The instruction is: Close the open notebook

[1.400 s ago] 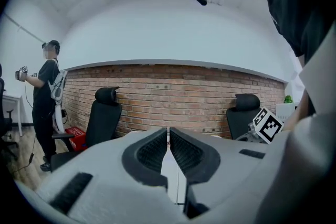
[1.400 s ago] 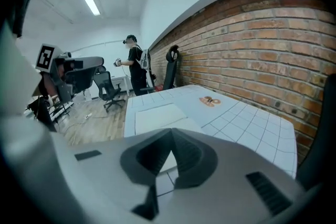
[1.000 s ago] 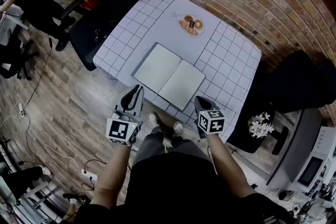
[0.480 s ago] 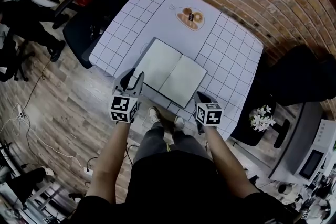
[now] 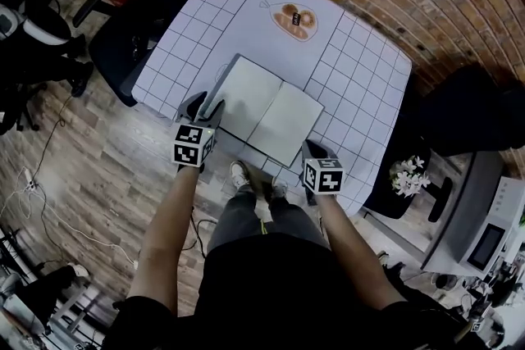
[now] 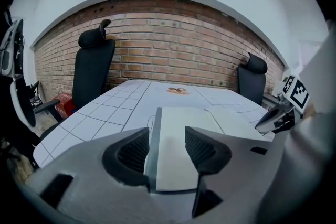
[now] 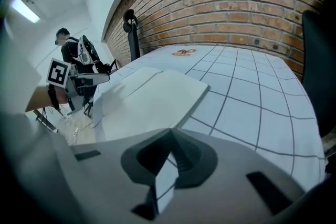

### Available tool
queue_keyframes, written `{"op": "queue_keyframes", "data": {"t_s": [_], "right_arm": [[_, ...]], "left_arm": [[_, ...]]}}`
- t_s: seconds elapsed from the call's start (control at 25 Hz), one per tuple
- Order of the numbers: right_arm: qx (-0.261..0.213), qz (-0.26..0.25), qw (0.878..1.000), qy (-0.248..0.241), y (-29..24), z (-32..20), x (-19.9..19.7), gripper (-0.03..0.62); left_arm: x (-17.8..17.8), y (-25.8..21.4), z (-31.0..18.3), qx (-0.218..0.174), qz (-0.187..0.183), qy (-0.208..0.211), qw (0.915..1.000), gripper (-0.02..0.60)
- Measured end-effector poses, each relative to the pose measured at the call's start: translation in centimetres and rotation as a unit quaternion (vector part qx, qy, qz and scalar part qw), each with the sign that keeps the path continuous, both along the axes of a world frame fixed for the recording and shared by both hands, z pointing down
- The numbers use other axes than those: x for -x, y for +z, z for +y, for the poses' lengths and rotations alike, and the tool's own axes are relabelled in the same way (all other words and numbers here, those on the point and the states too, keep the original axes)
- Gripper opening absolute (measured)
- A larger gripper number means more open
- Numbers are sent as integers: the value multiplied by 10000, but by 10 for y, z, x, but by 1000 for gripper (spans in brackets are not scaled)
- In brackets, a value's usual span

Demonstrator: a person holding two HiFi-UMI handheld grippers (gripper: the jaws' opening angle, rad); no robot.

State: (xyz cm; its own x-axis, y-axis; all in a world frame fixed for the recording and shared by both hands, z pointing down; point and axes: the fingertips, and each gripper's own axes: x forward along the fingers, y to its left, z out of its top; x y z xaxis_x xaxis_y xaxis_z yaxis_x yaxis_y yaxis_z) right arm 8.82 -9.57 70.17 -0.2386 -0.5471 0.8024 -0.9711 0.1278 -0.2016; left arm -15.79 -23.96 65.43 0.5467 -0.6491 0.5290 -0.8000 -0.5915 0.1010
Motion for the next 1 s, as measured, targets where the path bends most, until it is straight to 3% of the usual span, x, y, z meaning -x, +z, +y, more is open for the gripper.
{"op": "queue_keyframes", "data": {"t_s": [0.24, 0.44, 0.6, 0.76, 1.0], "right_arm": [[-11, 39, 9999, 145, 0, 0, -1, 14], [-26, 56, 9998, 211, 1, 1, -1, 14], [-99, 55, 9996, 243, 0, 0, -1, 14], [-136, 69, 9997, 197, 1, -1, -1, 14], [-202, 125, 9994, 247, 1, 2, -2, 14]], "left_arm": [[-1, 23, -11, 444, -18, 138, 9989, 250], [-1, 27, -19, 683, 118, 84, 9976, 253], [-4, 41, -17, 1059, -144, 204, 9941, 252], [-7, 46, -16, 1134, -336, 268, 9926, 252], [-7, 46, -12, 1345, -145, 195, 9906, 225]]}}
